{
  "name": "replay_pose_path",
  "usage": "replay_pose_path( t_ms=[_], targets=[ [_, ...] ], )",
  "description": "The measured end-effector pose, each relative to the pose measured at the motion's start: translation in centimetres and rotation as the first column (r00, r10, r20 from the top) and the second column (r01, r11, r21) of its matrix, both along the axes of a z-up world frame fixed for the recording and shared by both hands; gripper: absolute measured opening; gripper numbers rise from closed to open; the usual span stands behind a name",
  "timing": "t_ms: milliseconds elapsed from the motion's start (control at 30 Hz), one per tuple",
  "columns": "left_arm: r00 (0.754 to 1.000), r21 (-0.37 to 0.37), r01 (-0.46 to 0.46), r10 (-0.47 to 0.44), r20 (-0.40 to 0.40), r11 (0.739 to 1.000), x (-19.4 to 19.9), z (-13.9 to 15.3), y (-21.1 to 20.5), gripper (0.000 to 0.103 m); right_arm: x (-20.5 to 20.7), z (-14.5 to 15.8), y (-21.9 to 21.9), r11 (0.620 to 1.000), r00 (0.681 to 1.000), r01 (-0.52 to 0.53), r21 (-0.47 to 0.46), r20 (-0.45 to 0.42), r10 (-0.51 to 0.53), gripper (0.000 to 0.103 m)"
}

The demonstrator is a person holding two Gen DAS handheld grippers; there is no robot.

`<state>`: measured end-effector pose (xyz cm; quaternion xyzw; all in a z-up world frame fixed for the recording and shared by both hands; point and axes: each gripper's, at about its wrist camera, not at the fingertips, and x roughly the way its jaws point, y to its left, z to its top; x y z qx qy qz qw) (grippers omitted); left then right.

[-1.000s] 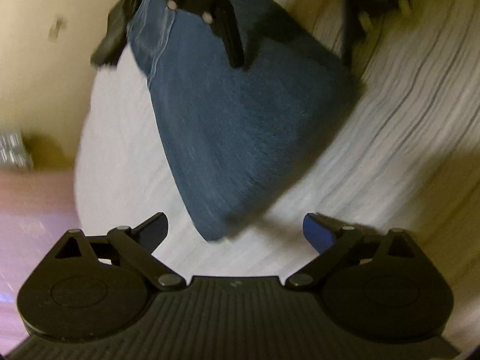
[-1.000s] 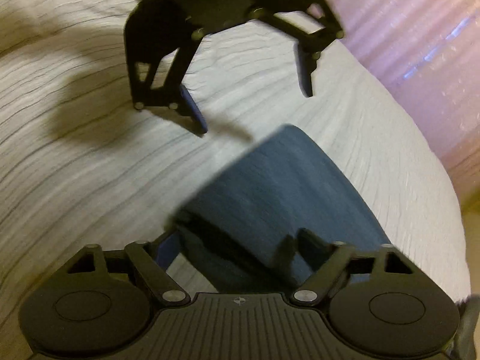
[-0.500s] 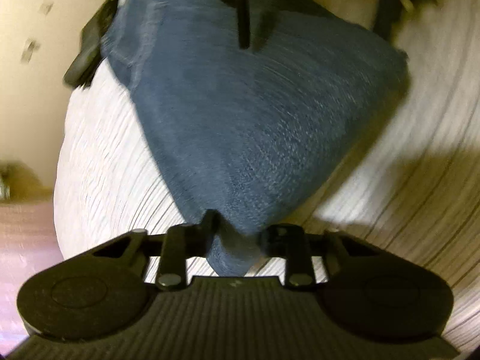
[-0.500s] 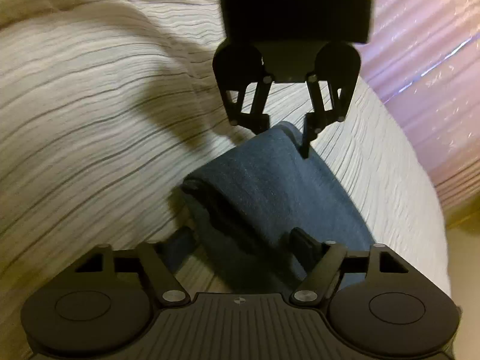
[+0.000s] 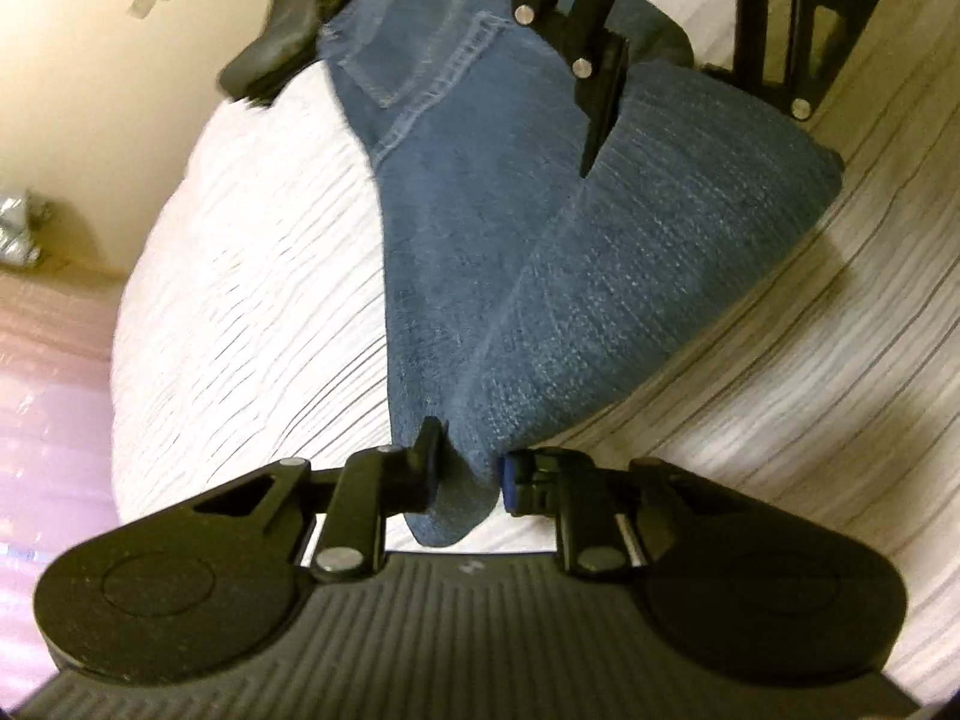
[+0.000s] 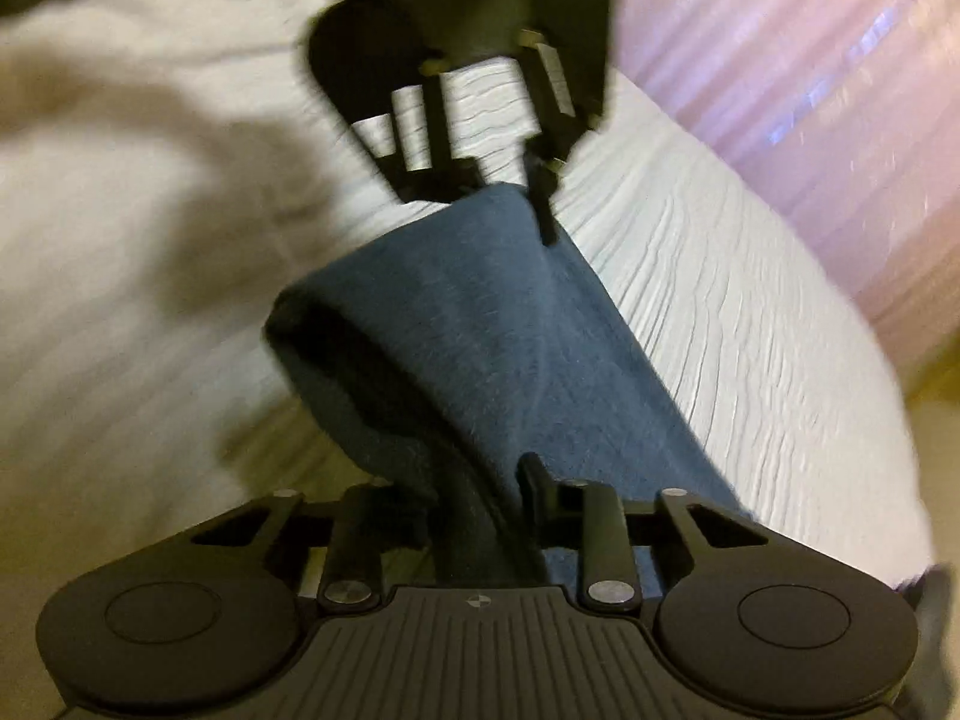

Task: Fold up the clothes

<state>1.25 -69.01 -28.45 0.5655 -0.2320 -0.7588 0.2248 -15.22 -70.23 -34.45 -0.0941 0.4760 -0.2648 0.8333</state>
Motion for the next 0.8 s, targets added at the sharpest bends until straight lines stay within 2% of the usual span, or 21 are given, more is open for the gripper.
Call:
replay_pose_path(
  t_ms=[133,267,400,500,633,733,800],
  targets=[
    [0.995,0.016,-0.097,0.097,-0.003,0.995,1.2,3.1,3.6,0.015,0.5,3.4,2.0,0.999,0.997,-0.023,0.04,0.073,0.02,0.025],
    [0.984,0.072,-0.177,0.174,0.048,0.982,3.2,6.9,9.8,0.016,1.1,6.9,6.3,0.988,0.985,-0.09,0.129,0.161,0.068,0.025],
    [0.96,0.165,-0.265,0.245,0.136,0.95,5.3,10.7,15.4,0.016,2.0,10.3,11.1,0.95,0.954,-0.203,0.236,0.265,0.138,0.025],
    [0.942,0.191,-0.321,0.292,0.165,0.928,5.1,12.6,16.4,0.016,2.3,11.8,13.0,0.911,0.925,-0.273,0.31,0.344,0.16,0.025],
    [0.931,0.156,-0.362,0.347,0.117,0.919,3.3,14.8,14.3,0.023,0.2,13.6,12.6,0.895,0.906,-0.262,0.361,0.412,0.1,0.025],
    [0.906,0.139,-0.419,0.423,0.0,0.897,1.6,17.2,11.0,0.028,-2.3,14.8,9.6,0.892,0.889,-0.226,0.391,0.458,0.024,0.025],
    [0.875,0.109,-0.463,0.473,-0.101,0.88,0.5,19.4,9.0,0.038,-5.3,15.3,7.0,0.876,0.863,-0.202,0.437,0.503,-0.052,0.025]
  ],
)
